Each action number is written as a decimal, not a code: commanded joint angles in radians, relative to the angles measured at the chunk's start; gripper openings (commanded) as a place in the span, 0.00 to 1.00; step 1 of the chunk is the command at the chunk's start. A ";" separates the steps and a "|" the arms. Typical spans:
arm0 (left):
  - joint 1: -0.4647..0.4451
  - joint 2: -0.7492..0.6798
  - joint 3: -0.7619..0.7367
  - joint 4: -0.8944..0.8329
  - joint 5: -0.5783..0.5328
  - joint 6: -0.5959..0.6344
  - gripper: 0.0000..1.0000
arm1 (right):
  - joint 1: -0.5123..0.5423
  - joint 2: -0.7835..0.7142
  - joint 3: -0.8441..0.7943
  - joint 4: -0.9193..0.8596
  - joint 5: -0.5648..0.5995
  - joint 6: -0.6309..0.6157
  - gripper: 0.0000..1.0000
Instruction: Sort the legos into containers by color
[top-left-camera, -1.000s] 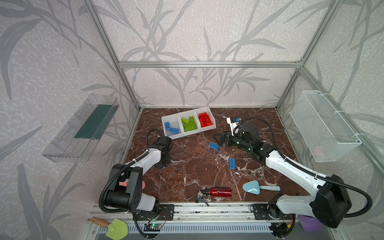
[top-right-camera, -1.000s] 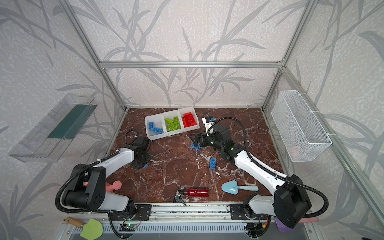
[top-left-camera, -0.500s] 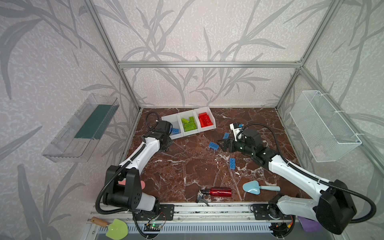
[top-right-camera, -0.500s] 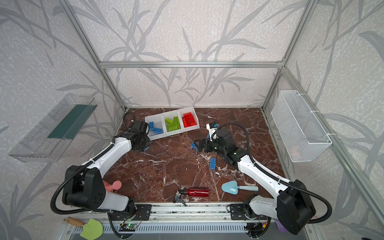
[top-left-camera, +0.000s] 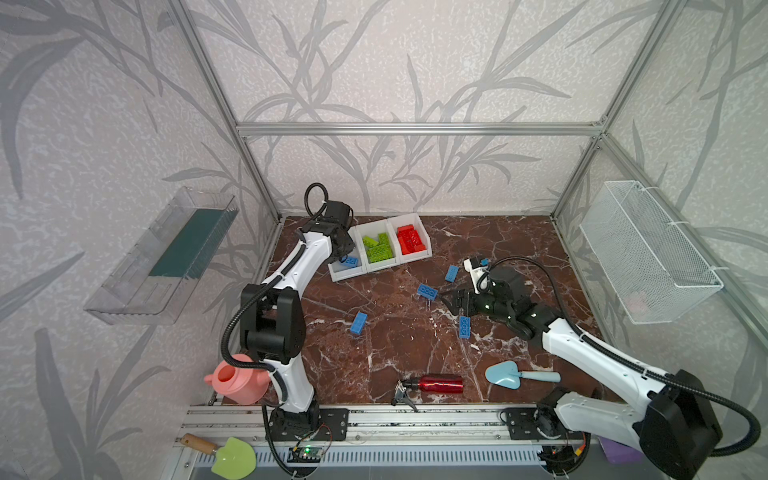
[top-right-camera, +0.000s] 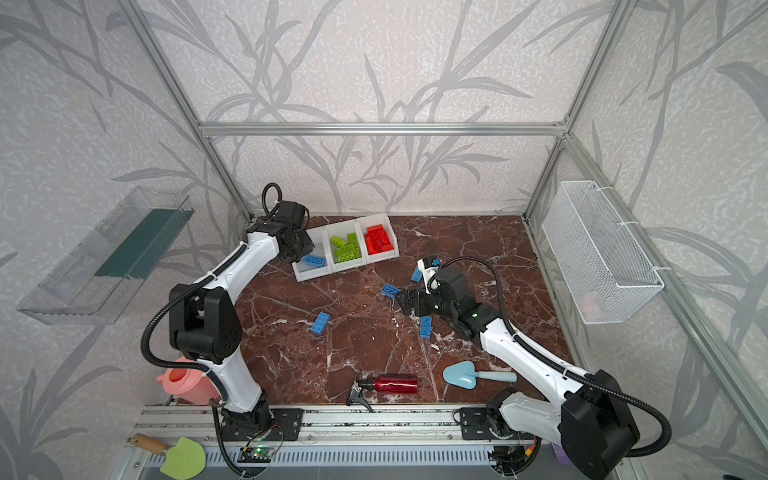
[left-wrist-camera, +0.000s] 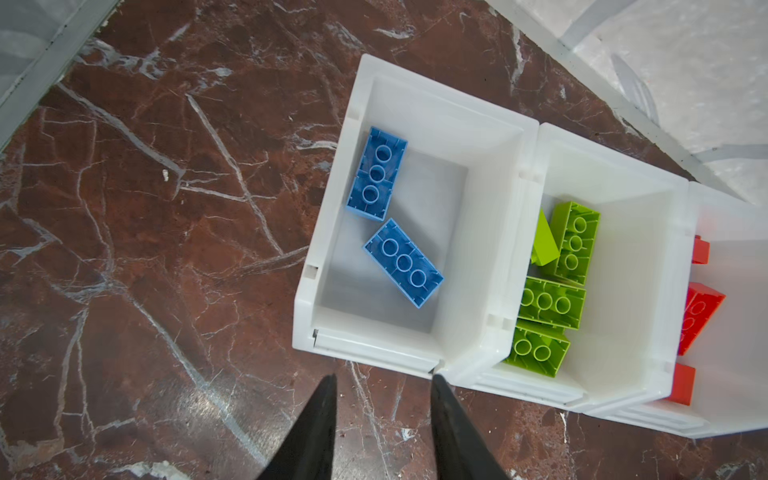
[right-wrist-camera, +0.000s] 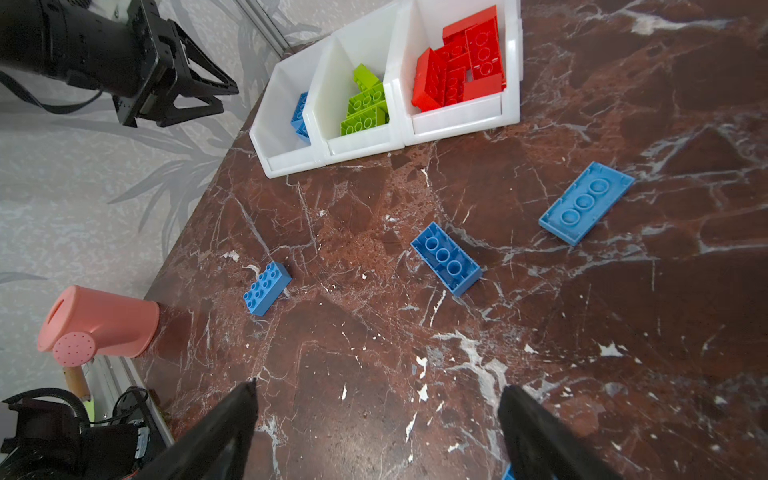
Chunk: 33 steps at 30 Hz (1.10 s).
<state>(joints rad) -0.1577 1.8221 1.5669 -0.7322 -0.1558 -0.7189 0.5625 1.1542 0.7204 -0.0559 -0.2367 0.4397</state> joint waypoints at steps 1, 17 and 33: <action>0.000 -0.027 -0.027 -0.047 0.004 0.006 0.44 | -0.006 -0.028 -0.004 -0.033 0.020 -0.025 0.92; -0.273 -0.357 -0.623 0.065 -0.003 0.016 0.81 | -0.005 0.047 0.037 -0.008 -0.021 -0.027 0.93; -0.330 -0.226 -0.721 0.219 0.040 0.024 0.73 | -0.005 0.030 0.030 -0.038 -0.016 -0.021 0.93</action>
<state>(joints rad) -0.4728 1.5822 0.8478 -0.5419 -0.1196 -0.6899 0.5617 1.1980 0.7242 -0.0814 -0.2523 0.4183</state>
